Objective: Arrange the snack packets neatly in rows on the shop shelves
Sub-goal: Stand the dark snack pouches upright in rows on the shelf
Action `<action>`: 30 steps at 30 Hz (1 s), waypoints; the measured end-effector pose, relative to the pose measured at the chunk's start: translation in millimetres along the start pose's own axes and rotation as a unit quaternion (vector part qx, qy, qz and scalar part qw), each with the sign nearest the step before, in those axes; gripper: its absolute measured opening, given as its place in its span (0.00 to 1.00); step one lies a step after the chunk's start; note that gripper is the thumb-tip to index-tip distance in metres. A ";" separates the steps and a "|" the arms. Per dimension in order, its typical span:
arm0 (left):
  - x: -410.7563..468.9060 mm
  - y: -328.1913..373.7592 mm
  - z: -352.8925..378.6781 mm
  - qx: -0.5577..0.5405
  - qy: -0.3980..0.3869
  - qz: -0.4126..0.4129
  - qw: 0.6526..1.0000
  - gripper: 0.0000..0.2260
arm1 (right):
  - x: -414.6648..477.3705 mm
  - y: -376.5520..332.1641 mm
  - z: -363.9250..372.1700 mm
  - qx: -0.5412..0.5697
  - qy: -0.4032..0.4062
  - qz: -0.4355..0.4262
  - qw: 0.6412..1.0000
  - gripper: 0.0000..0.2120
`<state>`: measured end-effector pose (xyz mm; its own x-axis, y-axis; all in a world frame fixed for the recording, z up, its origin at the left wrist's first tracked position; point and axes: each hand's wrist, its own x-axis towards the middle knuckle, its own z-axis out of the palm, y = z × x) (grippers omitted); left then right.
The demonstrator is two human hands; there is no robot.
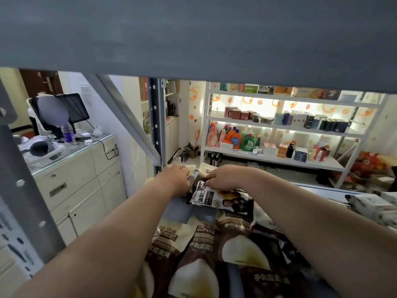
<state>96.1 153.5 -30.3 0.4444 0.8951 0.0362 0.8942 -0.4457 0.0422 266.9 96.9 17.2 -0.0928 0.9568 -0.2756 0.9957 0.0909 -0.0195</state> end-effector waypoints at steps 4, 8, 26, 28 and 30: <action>-14.0 8.1 -18.9 0.033 -0.017 -0.011 0.999 0.22 | -10.4 -8.5 0.4 -0.009 0.017 0.001 1.000 0.21; -55.0 22.7 -45.8 0.013 0.028 0.019 0.999 0.17 | -43.3 -26.9 -3.4 -0.006 0.111 -0.055 0.992 0.18; -211.5 -11.7 2.4 -0.078 0.053 -0.026 0.995 0.18 | -151.2 -78.8 60.8 -0.022 0.115 -0.021 0.993 0.29; -204.6 -10.9 6.7 -0.067 0.062 -0.025 0.995 0.20 | -149.6 -81.0 64.2 -0.001 0.113 -0.013 0.993 0.30; -199.3 -10.7 11.2 -0.078 0.076 -0.014 0.994 0.20 | -148.4 -83.1 67.0 0.016 0.119 -0.008 0.993 0.30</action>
<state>-1.4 -19.9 -49.1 0.3954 0.9003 0.1821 0.8816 -0.4277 0.1998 198.4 -71.1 -4.7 -0.1031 0.9938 -0.0411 0.9935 0.1009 -0.0531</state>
